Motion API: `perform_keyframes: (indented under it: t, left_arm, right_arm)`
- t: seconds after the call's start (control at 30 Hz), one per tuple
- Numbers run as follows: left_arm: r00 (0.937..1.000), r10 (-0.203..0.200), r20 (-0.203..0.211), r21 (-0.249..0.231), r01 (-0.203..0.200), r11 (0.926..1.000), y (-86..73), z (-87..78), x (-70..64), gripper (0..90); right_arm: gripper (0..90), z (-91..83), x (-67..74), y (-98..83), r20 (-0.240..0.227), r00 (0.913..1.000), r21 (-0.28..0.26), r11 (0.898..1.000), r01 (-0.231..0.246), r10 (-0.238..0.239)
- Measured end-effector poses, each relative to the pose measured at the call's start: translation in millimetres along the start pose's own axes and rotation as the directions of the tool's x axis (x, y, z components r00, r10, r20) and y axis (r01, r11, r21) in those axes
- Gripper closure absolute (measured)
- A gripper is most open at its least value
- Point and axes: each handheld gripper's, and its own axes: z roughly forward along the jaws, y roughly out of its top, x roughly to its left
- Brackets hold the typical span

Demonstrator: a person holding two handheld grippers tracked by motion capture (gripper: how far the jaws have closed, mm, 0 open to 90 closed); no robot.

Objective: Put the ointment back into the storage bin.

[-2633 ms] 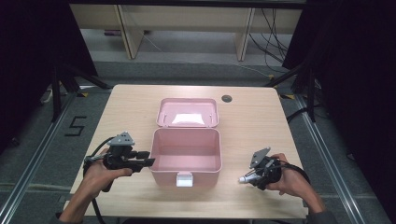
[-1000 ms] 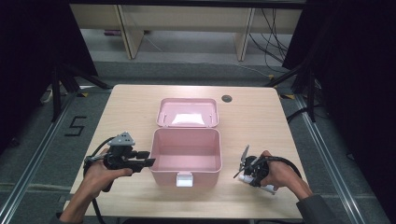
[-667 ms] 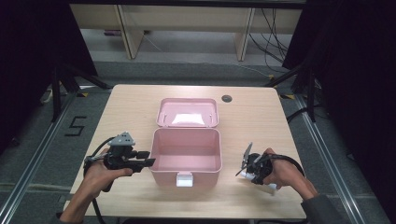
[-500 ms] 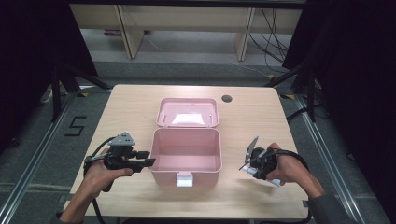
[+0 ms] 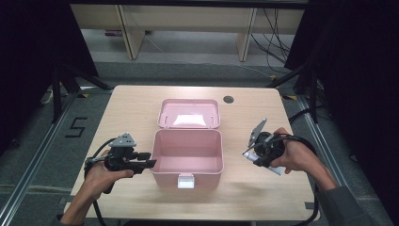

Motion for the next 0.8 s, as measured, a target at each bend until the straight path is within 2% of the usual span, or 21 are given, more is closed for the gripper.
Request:
perform_keyframes:
  t: [0.03,0.1,0.13,0.17,0.2,0.23,0.27,0.3,0.33,0.37,0.4,0.43,0.47,0.5,0.53,0.6,0.67,0.7,0.73,0.77,0.8]
  left_arm:
    - [1.0,0.0,-0.002,-0.001,0.0,1.0,0.0,0.1,-0.1,60.3]
    - [0.9999,0.01,-0.005,0.003,-0.01,0.9999,-0.1,-0.2,0.0,60.4]
    - [0.9999,0.01,-0.004,0.004,-0.01,0.9999,0.0,-0.2,0.1,60.3]
    - [0.9999,0.011,-0.004,0.009,-0.011,0.9999,0.2,-0.5,0.4,60.4]
    - [0.9999,0.011,-0.003,0.009,-0.011,0.9999,0.2,-0.5,0.3,60.4]
    - [0.9995,0.032,-0.002,0.025,-0.032,0.9992,0.4,-1.6,1.4,60.4]
    - [0.9999,0.016,-0.002,0.011,-0.016,0.9998,0.3,-0.5,0.1,60.4]
    - [0.9999,0.017,-0.003,0.012,-0.017,0.9998,0.4,-0.6,0.1,60.4]
    - [0.9994,0.033,0.0,0.027,-0.033,0.9991,0.7,-1.7,1.6,60.4]
    - [0.9997,0.024,-0.001,0.02,-0.024,0.9995,0.6,-1.2,1.1,60.4]
    - [0.9995,0.032,-0.001,0.026,-0.032,0.9991,0.5,-1.7,1.4,60.4]
    - [0.9995,0.033,-0.001,0.025,-0.033,0.9991,0.5,-1.7,1.3,60.5]
    - [0.9995,0.032,0.0,0.026,-0.032,0.9992,0.5,-1.7,1.5,60.5]
    - [1.0,0.008,-0.004,0.0,-0.008,1.0,0.0,0.0,-0.1,60.5]
    - [0.9999,0.012,-0.003,0.01,-0.012,0.9999,0.3,-0.7,0.4,60.5]
    - [0.9999,0.011,-0.004,0.004,-0.011,0.9999,0.0,-0.3,0.0,60.6]
    - [0.9999,0.011,-0.003,0.009,-0.011,0.9999,0.2,-0.6,0.3,60.6]
    - [0.9999,0.011,-0.001,0.008,-0.011,0.9999,0.2,-0.6,0.5,60.6]
    - [0.9999,0.011,-0.002,0.008,-0.011,0.9999,0.2,-0.6,0.3,60.7]
    - [0.9999,0.01,-0.004,0.002,-0.01,0.9999,-0.1,-0.3,0.1,60.7]
    - [0.9999,0.011,-0.003,0.004,-0.011,0.9999,-0.1,-0.3,0.2,60.6]
  right_arm:
    - [70.4,-1.2,-1.4,1.8,0.002,0.9997,-0.015,1.0,0.024,-0.024]
    - [70.3,-4.6,-2.1,6.4,0.007,0.9996,-0.018,0.999,0.028,-0.028]
    - [70.4,-6.7,-0.5,7.7,0.021,0.9997,-0.013,1.0,0.012,-0.012]
    - [70.4,-8.4,-1.8,10.0,0.014,0.9994,-0.018,0.999,0.033,-0.033]
    - [70.4,-10.9,-1.5,12.0,0.019,0.9994,-0.02,0.999,0.028,-0.028]
    - [70.4,-12.7,-1.4,13.7,0.031,0.9989,-0.022,0.999,0.036,-0.036]
    - [70.4,-15.2,-1.1,15.8,0.024,0.9993,-0.022,0.999,0.027,-0.027]
    - [70.4,-17.3,-1.8,18.0,0.026,0.9987,-0.03,0.999,0.045,-0.044]
    - [70.4,-19.8,-1.4,19.9,0.023,0.9987,-0.032,0.998,0.046,-0.045]
    - [70.4,-22.2,-1.3,21.8,0.018,0.9992,-0.039,0.999,0.036,-0.035]
    - [70.4,-24.1,-2.5,24.4,0.026,0.9975,-0.045,0.997,0.067,-0.066]
    - [70.4,-26.4,-2.7,26.3,0.026,0.9975,-0.057,0.996,0.067,-0.066]
    - [70.4,-29.6,-1.2,27.5,0.015,0.9995,-0.057,0.998,0.028,-0.027]
    - [70.4,-31.2,-1.3,29.8,0.014,0.9991,-0.069,0.997,0.041,-0.04]
    - [70.4,-35.3,-2.3,34.2,0.012,0.9979,-0.078,0.995,0.065,-0.064]
    - [70.4,-36.9,-1.4,36.2,0.018,0.9979,-0.079,0.995,0.063,-0.062]
    - [70.4,-40.3,-1.3,41.3,0.02,0.9956,-0.093,0.991,0.093,-0.091]
    - [70.4,-43.1,0.9,43.7,0.015,0.9973,-0.085,0.994,0.072,-0.071]
    - [70.4,-45.2,1.0,46.4,0.022,0.9962,-0.09,0.992,0.086,-0.085]
    - [70.4,-47.4,2.9,48.7,0.013,0.9973,-0.098,0.992,0.074,-0.073]
    - [70.4,-53.3,4.8,54.8,0.027,0.9946,-0.111,0.988,0.103,-0.1]
